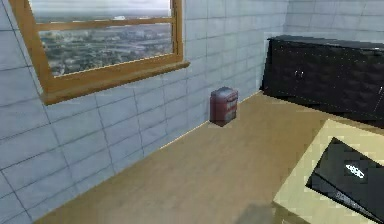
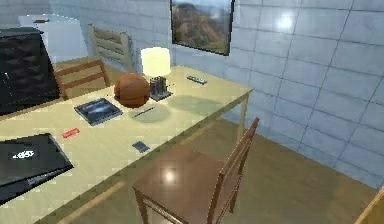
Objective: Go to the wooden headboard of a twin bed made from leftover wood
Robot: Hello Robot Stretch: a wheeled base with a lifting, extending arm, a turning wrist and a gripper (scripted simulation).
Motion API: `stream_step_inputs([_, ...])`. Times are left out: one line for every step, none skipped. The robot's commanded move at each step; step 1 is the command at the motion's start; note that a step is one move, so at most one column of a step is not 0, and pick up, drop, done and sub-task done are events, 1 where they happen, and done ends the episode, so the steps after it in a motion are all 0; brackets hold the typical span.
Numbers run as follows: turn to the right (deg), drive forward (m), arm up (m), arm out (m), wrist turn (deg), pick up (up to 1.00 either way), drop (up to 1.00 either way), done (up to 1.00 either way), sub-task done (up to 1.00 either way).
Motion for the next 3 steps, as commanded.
stream_step_inputs([0.0, 0.75, 0.00, 0.00, 0.0, 0.00, 0.00, 0.00, 0.00])
stream_step_inputs([36.0, 0.00, 0.00, 0.00, 0.0, 0.00, 0.00, 0.00, 0.00])
stream_step_inputs([0.0, 1.00, 0.00, 0.00, 0.0, 0.00, 0.00, 0.00, 0.00])
